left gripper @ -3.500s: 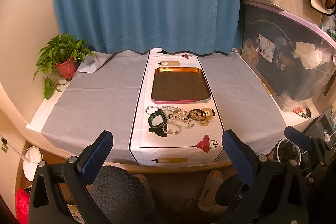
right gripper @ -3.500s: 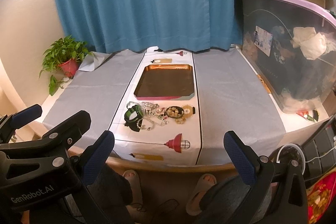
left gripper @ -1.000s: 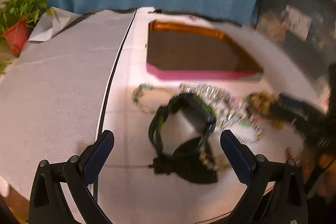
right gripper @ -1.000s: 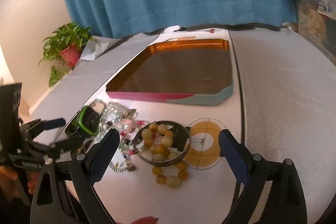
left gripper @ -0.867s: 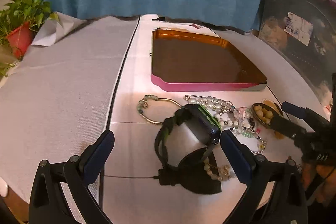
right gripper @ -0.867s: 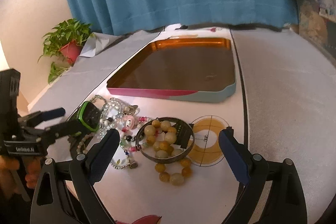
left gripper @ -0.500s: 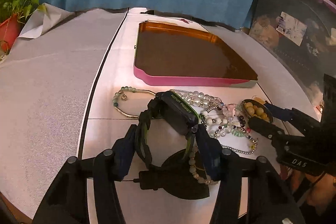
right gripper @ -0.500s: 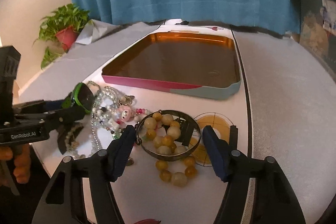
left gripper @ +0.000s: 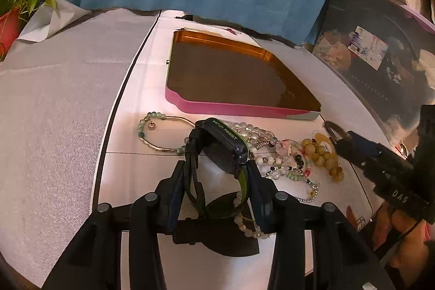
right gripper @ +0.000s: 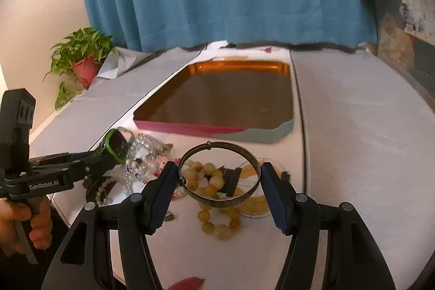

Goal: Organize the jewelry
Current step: 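Carry the smartwatch and bangle over the orange tray with both tools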

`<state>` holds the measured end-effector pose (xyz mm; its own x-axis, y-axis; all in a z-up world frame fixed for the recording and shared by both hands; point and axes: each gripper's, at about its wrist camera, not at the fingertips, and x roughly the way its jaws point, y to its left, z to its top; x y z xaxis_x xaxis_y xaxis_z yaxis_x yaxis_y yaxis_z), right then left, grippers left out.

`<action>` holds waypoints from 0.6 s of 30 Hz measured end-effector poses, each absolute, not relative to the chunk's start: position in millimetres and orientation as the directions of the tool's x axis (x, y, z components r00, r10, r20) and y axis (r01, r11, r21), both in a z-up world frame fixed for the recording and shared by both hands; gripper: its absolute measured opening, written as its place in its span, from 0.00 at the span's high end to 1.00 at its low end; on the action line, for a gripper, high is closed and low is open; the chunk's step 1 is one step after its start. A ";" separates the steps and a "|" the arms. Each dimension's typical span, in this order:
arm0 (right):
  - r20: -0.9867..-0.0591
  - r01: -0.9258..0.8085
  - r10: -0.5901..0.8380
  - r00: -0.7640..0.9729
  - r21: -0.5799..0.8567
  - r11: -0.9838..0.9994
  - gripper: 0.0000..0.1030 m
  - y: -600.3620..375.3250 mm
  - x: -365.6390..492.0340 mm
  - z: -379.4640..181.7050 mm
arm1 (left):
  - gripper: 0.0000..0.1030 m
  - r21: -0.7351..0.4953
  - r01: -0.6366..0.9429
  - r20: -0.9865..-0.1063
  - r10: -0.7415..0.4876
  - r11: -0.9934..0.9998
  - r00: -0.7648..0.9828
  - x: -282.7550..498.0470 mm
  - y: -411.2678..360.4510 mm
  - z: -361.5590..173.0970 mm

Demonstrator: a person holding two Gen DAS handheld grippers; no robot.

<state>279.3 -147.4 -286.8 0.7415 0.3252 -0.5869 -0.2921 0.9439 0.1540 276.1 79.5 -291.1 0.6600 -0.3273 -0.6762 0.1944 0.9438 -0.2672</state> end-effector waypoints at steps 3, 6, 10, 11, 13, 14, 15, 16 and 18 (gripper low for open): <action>-0.589 -0.265 0.282 0.757 0.118 0.957 0.39 -155.1 266.2 -282.4 | 0.63 -0.272 0.195 -0.665 -0.331 0.942 0.670 271.7 82.1 -288.6; -0.585 -0.233 0.236 0.776 0.082 0.969 0.39 -160.9 252.2 -280.4 | 0.63 -0.277 0.184 -0.671 -0.328 0.943 0.665 269.0 84.7 -289.8; -0.603 -0.221 0.221 0.767 0.075 0.972 0.39 -165.6 241.7 -288.0 | 0.63 -0.310 0.166 -0.664 -0.338 0.936 0.667 260.3 91.5 -289.6; -0.609 -0.212 0.211 0.764 0.071 0.975 0.39 -167.4 239.3 -291.4 | 0.63 -0.313 0.164 -0.661 -0.339 0.935 0.669 258.9 92.3 -288.7; -0.620 -0.199 0.202 0.758 0.075 0.977 0.39 -170.6 233.5 -295.7 | 0.63 -0.325 0.161 -0.656 -0.344 0.932 0.672 253.8 94.9 -287.5; -0.622 -0.196 0.198 0.758 0.072 0.978 0.39 -170.4 230.8 -296.1 | 0.63 -0.325 0.158 -0.656 -0.343 0.932 0.672 252.5 95.7 -287.4; -0.622 -0.196 0.195 0.759 0.067 0.978 0.39 -168.9 230.0 -296.0 | 0.63 -0.320 0.154 -0.659 -0.337 0.935 0.672 250.6 95.9 -287.4; -0.622 -0.199 0.191 0.759 0.058 0.978 0.39 -167.6 227.4 -295.8 | 0.63 -0.313 0.154 -0.665 -0.332 0.937 0.669 249.0 95.6 -288.1; -0.621 -0.207 0.184 0.762 0.037 0.978 0.39 -164.8 224.1 -295.9 | 0.63 -0.298 0.157 -0.680 -0.324 0.942 0.658 247.4 94.8 -290.5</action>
<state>224.1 -164.8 -295.9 0.7615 0.1842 -0.6214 -0.2067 0.9777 0.0365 247.4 94.8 -290.5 0.6576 -0.3245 -0.6799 0.1569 0.9417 -0.2977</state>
